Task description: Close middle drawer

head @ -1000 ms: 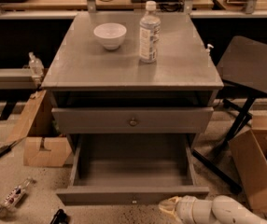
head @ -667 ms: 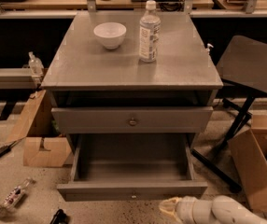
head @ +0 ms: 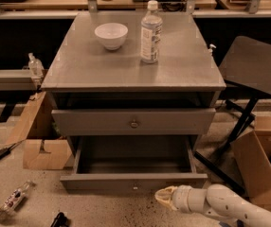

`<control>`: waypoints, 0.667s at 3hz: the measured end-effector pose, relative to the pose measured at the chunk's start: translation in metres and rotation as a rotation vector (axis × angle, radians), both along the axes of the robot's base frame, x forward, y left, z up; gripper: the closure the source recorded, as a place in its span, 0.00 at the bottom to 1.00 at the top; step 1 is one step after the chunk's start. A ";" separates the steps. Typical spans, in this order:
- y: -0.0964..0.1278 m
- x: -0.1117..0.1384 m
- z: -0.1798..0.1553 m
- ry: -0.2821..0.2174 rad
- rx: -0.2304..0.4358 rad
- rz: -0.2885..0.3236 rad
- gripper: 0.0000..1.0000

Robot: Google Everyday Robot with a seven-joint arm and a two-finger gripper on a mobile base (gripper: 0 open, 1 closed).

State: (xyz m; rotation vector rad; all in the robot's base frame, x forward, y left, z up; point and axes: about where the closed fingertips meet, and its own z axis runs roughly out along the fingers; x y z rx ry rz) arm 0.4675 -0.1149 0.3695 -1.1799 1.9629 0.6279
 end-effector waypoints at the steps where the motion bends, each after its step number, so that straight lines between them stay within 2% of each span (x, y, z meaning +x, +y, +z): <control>1: 0.010 0.045 0.008 -0.049 0.004 -0.001 1.00; 2: 0.009 0.043 0.008 -0.049 0.004 -0.001 1.00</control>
Offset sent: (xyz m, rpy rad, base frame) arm 0.1235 0.0136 0.0235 0.0066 -0.1377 -0.0293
